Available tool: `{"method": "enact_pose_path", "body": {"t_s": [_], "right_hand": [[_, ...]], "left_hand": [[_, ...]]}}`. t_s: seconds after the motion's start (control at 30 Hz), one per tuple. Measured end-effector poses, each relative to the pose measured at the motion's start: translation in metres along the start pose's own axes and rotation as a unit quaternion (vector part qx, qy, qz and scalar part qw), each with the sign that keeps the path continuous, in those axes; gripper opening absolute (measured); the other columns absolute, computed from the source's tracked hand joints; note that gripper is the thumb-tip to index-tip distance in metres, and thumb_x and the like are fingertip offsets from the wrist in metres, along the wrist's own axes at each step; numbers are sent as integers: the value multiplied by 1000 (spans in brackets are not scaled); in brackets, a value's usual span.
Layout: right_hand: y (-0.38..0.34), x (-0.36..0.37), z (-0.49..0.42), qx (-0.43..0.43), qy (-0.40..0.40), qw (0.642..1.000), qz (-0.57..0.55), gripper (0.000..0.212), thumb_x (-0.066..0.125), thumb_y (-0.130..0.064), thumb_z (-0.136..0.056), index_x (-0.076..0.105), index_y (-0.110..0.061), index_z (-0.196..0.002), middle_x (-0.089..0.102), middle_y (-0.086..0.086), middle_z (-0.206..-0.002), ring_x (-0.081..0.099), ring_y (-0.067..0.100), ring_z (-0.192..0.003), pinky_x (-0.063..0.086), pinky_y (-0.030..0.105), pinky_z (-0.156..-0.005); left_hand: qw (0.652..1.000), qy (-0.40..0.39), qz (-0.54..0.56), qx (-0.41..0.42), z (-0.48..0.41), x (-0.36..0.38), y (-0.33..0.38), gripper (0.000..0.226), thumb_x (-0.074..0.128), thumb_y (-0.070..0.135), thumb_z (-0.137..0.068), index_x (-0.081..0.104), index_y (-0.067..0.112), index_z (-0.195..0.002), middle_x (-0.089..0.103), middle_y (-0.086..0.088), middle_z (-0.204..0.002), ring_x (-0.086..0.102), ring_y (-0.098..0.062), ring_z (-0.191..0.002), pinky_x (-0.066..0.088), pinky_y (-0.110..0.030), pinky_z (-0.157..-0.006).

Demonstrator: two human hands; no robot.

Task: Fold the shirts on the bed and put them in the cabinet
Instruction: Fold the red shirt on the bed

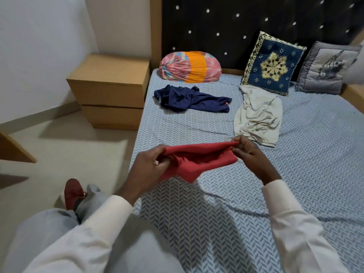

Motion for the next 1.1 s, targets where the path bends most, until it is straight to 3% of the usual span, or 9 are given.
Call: {"method": "enact_pose_path", "body": {"t_s": [0.2, 0.37, 0.47, 0.57, 0.67, 0.77, 0.83, 0.93, 1.1], "right_hand": [[-65, 12, 68, -88, -13, 993, -81, 15, 63, -1, -88, 58, -1, -102, 62, 24, -89, 62, 24, -85, 52, 28, -78], [-82, 8, 66, -90, 38, 992, -86, 22, 63, -5, -90, 58, 6, -108, 62, 33, -99, 61, 26, -91, 52, 29, -79], [-64, 8, 39, -26, 62, 995, -77, 21, 61, -8, -95, 60, 5, -111, 68, 21, -96, 63, 20, -84, 55, 28, -71], [-28, 14, -5, 45, 123, 988, -83, 21, 62, -12, -97, 61, -3, -115, 67, 21, -96, 64, 20, -81, 56, 35, -70], [55, 27, -36, 206, 164, 963, -64, 30, 67, -30, -91, 51, -18, -114, 62, 17, -100, 59, 20, -75, 54, 36, -62], [152, 49, -24, 346, 69, 934, 56, 48, 68, -56, -66, 55, -15, -89, 61, 16, -76, 59, 25, -67, 55, 51, -67], [133, 70, 9, 367, 19, 922, 119, 46, 72, -53, -76, 57, -11, -70, 59, 12, -60, 62, 28, -59, 50, 36, -57], [113, 81, 41, 421, 0, 901, 103, 48, 80, -49, -76, 65, -5, -87, 65, 10, -69, 60, 22, -58, 43, 20, -47], [118, 76, 63, 450, -66, 890, 19, 54, 91, -41, -63, 72, -4, -98, 68, 7, -81, 63, 18, -71, 52, 28, -63]], "left_hand": [[985, -74, 157, -17, 19, -60, 21, 37, 58, -20, -83, 72, 9, -102, 76, -2, -92, 68, -9, -84, 54, -20, -76], [966, -114, 223, -70, -1, -57, 14, 26, 52, -7, -95, 69, 3, -112, 75, -8, -98, 69, -15, -87, 57, -26, -80], [952, -158, 227, -127, -30, -33, -15, 28, 52, 5, -100, 65, 8, -123, 72, -16, -110, 66, -22, -91, 57, -36, -82], [942, -101, 240, -211, -73, 4, -62, 23, 58, 16, -96, 62, 13, -119, 70, -10, -101, 62, -25, -91, 54, -37, -77], [944, -47, 56, -321, -82, 36, -104, 39, 61, 29, -86, 53, 13, -121, 65, -15, -120, 63, -32, -106, 47, -35, -86], [916, -139, -112, -360, -44, 69, -137, 50, 64, 33, -89, 53, 0, -125, 59, -24, -131, 57, -36, -119, 47, -36, -96], [905, -179, -158, -352, -14, 80, -145, 56, 70, 43, -84, 58, 1, -119, 61, -24, -126, 60, -36, -116, 49, -35, -91], [895, -189, -112, -388, 18, 85, -154, 54, 79, 52, -69, 63, 7, -96, 70, -18, -104, 69, -32, -94, 48, -28, -65], [890, -219, -45, -397, 40, 92, -154, 42, 82, 38, -73, 49, 13, -66, 52, -5, -60, 47, -19, -47, 34, -22, -47]]}}
Point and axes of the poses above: each hand's wrist, its own z-axis away from the middle knuckle, its own x-axis out of the palm, y = z × x, the point moved 3 cm from there along -z, towards the middle knuckle
